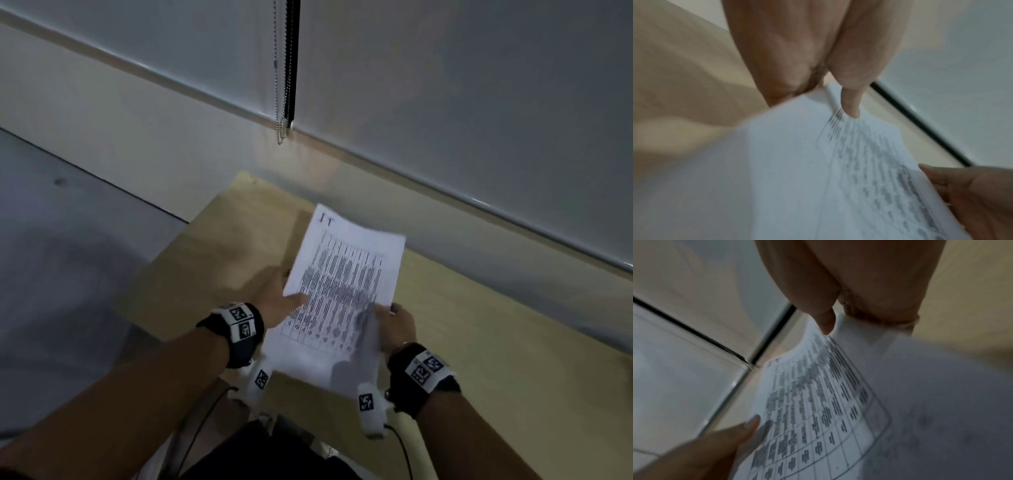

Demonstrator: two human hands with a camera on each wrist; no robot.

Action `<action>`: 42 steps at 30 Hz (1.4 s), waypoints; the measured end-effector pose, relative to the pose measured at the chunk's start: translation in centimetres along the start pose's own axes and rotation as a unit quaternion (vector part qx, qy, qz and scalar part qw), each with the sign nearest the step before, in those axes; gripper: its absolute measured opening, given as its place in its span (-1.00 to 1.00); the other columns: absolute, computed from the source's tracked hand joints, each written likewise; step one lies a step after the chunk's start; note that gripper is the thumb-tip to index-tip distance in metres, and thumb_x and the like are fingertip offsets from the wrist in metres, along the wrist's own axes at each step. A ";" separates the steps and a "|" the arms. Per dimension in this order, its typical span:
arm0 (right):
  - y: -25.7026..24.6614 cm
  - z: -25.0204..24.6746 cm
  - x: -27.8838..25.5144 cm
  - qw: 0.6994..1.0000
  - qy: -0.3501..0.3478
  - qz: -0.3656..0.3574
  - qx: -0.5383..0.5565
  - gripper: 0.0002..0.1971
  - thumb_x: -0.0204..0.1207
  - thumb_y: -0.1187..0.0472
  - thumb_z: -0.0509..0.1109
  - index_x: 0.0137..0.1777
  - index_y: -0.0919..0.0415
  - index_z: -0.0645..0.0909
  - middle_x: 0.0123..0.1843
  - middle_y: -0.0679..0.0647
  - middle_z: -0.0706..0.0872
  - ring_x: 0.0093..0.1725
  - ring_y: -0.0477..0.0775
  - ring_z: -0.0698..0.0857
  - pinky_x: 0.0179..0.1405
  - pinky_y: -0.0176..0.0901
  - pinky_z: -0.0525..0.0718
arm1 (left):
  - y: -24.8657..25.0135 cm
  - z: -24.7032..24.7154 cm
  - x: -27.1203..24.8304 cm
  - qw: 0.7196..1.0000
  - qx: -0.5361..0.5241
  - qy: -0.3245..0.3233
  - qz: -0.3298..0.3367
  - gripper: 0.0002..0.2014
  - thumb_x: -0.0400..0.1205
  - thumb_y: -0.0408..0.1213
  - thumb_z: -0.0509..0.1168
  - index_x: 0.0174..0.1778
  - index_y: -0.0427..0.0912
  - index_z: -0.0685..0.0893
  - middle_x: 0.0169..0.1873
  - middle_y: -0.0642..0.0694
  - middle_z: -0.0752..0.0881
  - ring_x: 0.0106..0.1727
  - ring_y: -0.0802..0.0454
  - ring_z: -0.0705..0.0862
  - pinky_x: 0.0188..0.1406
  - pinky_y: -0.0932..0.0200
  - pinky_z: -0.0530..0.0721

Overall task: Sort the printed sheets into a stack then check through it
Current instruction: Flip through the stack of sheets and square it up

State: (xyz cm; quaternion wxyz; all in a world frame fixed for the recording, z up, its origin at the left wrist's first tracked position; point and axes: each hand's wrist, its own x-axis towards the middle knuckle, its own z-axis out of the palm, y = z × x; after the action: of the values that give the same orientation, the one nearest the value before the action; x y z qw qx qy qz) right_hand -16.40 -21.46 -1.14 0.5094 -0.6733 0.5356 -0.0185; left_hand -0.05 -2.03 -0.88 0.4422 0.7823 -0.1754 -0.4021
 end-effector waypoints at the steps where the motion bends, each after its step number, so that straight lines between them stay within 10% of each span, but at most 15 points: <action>1: 0.8 0.7 0.0 0.999 -0.021 0.025 -0.019 -0.56 0.69 0.19 0.24 0.52 0.37 0.46 0.19 0.28 0.69 -0.25 0.13 0.63 -0.15 0.00 0.59 | -0.5 0.1 0.0 1.000 0.026 -0.012 -0.007 -0.32 0.54 0.06 0.44 0.54 -0.10 0.44 0.40 -0.06 0.66 0.31 -0.03 0.71 0.32 0.00 0.66; 5: 2.6 1.6 -0.4 0.995 -0.010 0.026 -0.100 -0.55 0.71 0.34 0.09 0.59 0.33 0.38 0.50 0.30 0.54 0.36 0.34 0.62 0.36 0.09 0.58 | -0.9 0.4 -0.6 0.996 0.084 -0.024 -0.015 -0.54 0.74 -0.22 0.24 0.55 -0.29 0.40 0.47 -0.23 0.58 0.45 -0.17 0.58 0.25 0.18 0.49; 11: 3.2 2.4 -0.4 0.997 0.002 0.057 -0.056 -0.49 0.65 0.38 0.10 0.62 0.25 0.36 0.48 0.24 0.59 0.30 0.35 0.66 0.24 0.04 0.65 | -2.1 0.8 -1.2 0.995 0.093 -0.026 -0.016 -0.42 0.72 -0.47 0.14 0.66 -0.10 0.17 0.49 0.13 0.33 0.46 0.11 0.41 0.27 0.32 0.44; 17: 0.8 4.0 -0.8 0.998 -0.018 0.054 0.014 -0.61 0.65 0.45 0.14 0.46 0.34 0.46 0.17 0.19 0.67 0.00 0.21 0.64 -0.01 -0.11 0.60 | -4.7 -2.1 -1.2 0.991 0.098 0.063 -0.070 -0.51 0.62 -0.57 0.19 0.45 -0.11 0.49 0.41 -0.11 0.59 0.32 -0.11 0.63 0.37 -0.11 0.62; 28: -4.6 12.8 5.5 0.990 -0.087 -0.012 -0.113 -0.66 0.48 0.29 0.30 0.26 0.31 0.56 0.18 0.35 0.72 0.09 0.41 0.74 0.05 0.31 0.77 | -4.6 -12.2 4.1 0.970 0.150 0.184 -0.055 -0.57 0.60 -0.51 0.33 0.40 -0.17 0.63 0.31 -0.24 0.71 0.25 -0.22 0.70 0.20 0.10 0.61; 42: -8.5 13.7 4.0 0.962 -0.048 -0.054 -0.263 -0.66 0.71 0.24 0.16 0.42 0.35 0.48 0.37 0.28 0.63 0.31 0.31 0.65 0.19 0.00 0.60 | -6.2 -13.6 5.4 0.970 0.134 0.195 -0.056 -0.56 0.61 -0.49 0.35 0.44 -0.19 0.62 0.34 -0.19 0.71 0.30 -0.15 0.69 0.30 0.05 0.63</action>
State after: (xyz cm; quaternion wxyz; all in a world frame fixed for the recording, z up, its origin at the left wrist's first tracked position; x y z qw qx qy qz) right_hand -0.90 -16.06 -3.86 0.3381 -0.8113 0.4594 0.1280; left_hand 13.46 5.42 -4.70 0.3362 0.9062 -0.0938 -0.2388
